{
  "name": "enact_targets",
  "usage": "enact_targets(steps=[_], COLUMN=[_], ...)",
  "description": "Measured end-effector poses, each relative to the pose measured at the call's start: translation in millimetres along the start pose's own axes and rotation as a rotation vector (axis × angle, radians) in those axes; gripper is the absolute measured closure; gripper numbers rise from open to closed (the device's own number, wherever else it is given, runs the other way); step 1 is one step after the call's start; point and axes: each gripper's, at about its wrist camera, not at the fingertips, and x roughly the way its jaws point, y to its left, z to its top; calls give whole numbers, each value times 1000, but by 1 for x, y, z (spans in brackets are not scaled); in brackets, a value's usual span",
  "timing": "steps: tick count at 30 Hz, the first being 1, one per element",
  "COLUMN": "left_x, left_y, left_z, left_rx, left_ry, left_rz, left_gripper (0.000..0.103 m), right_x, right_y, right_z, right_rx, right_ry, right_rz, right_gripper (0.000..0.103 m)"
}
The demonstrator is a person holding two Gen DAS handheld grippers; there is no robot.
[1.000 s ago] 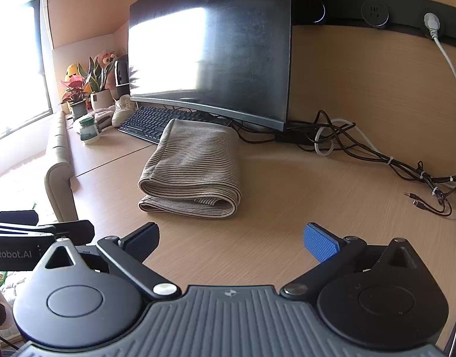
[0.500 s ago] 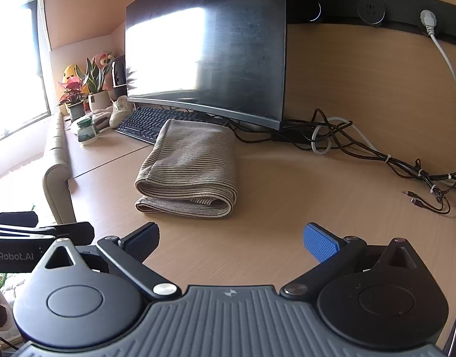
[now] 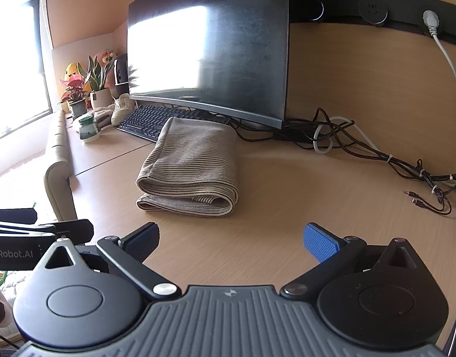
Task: Fold clothes
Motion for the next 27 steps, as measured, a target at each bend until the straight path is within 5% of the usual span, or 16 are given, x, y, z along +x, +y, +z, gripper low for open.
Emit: enact_targets(steps=[27], left_x=[-10], left_y=[8], left_z=[-6], left_rx=[-15], left_ry=[-9], left_rz=[18], left_gripper=[0], right_x=[-8], right_y=[11], right_z=[-3], right_rx=[-30], right_ry=[1], right_rz=[-5], right_gripper=[0])
